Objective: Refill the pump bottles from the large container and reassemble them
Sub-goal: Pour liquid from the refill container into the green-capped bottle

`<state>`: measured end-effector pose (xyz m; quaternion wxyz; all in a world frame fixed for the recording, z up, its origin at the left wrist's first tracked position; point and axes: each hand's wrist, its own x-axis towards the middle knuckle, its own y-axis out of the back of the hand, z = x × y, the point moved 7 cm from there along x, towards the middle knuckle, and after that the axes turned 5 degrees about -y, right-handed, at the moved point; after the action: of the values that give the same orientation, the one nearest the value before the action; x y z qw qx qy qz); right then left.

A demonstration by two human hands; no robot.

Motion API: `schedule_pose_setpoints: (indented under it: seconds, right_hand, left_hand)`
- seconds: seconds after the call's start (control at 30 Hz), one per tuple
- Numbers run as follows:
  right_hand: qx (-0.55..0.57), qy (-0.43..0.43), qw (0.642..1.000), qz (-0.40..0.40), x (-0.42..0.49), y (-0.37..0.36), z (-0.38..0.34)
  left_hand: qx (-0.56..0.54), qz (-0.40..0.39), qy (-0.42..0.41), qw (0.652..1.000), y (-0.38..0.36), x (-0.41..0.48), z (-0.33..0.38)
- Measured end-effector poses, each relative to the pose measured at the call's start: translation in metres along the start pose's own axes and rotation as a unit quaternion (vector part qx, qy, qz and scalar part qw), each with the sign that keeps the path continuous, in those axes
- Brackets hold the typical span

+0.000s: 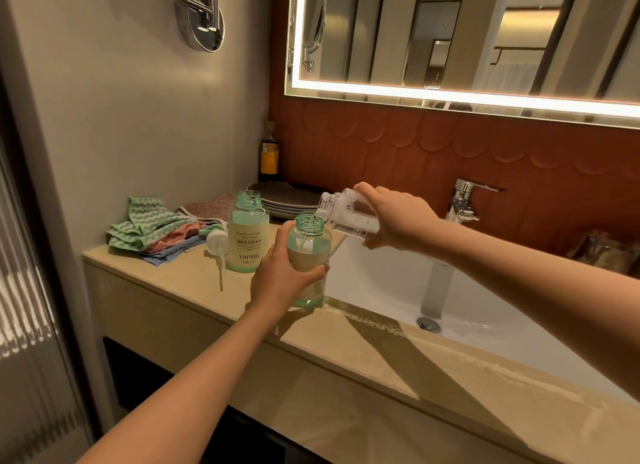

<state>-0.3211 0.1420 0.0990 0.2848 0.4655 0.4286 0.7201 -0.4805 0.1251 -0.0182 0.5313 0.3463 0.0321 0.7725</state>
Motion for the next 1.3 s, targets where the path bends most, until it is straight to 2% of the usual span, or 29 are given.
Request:
schedule_pose_setpoints:
  seconds: [0.07, 0.13, 0.27, 0.4, 0.53, 0.7, 0.83, 0.97, 1.1, 1.2, 1.3]
  right_hand:
    - [0.084, -0.030, 0.996, -0.028, -0.004, -0.012, 0.002]
    - [0.207, -0.064, 0.975, -0.044, -0.007, -0.022, 0.004]
    - [0.477, -0.146, 0.866, -0.016, -0.009, -0.031, 0.007]
    - [0.593, -0.157, 0.789, 0.032, -0.008, -0.039, -0.007]
    - [0.645, -0.158, 0.746, 0.049, -0.004, -0.046, -0.032]
    - [0.669, -0.148, 0.725, 0.062, 0.006, -0.055, -0.069]
    - [0.659, -0.158, 0.731, 0.085, 0.015, -0.060, -0.088]
    - [0.630, -0.157, 0.755, 0.093, 0.019, -0.070, -0.095]
    - [0.628, -0.167, 0.755, 0.090, 0.028, -0.076, -0.093]
    - [0.620, -0.158, 0.763, 0.091, 0.030, -0.077, -0.096]
    - [0.622, -0.157, 0.763, 0.086, 0.028, -0.079, -0.093]
  left_hand:
    - [-0.017, -0.001, -0.002, 1.000, 0.001, 0.000, 0.000]
    - [-0.030, 0.000, -0.007, 1.000, 0.005, 0.000, 0.002]
    - [-0.036, 0.007, -0.021, 0.999, 0.019, -0.002, 0.000]
    - [-0.056, 0.044, -0.014, 0.997, 0.055, 0.000, -0.005]
    - [-0.058, 0.075, -0.017, 0.995, 0.101, 0.009, -0.010]
    - [-0.026, 0.113, 0.001, 0.993, 0.146, 0.016, -0.037]
    - [0.012, 0.129, 0.032, 0.991, 0.164, 0.020, -0.068]
    - [0.029, 0.143, 0.042, 0.988, 0.169, 0.024, -0.087]
    - [0.016, 0.148, 0.049, 0.988, 0.165, 0.030, -0.101]
    - [0.008, 0.141, 0.046, 0.989, 0.155, 0.037, -0.102]
    - [0.000, 0.103, 0.048, 0.993, 0.144, 0.045, -0.101]
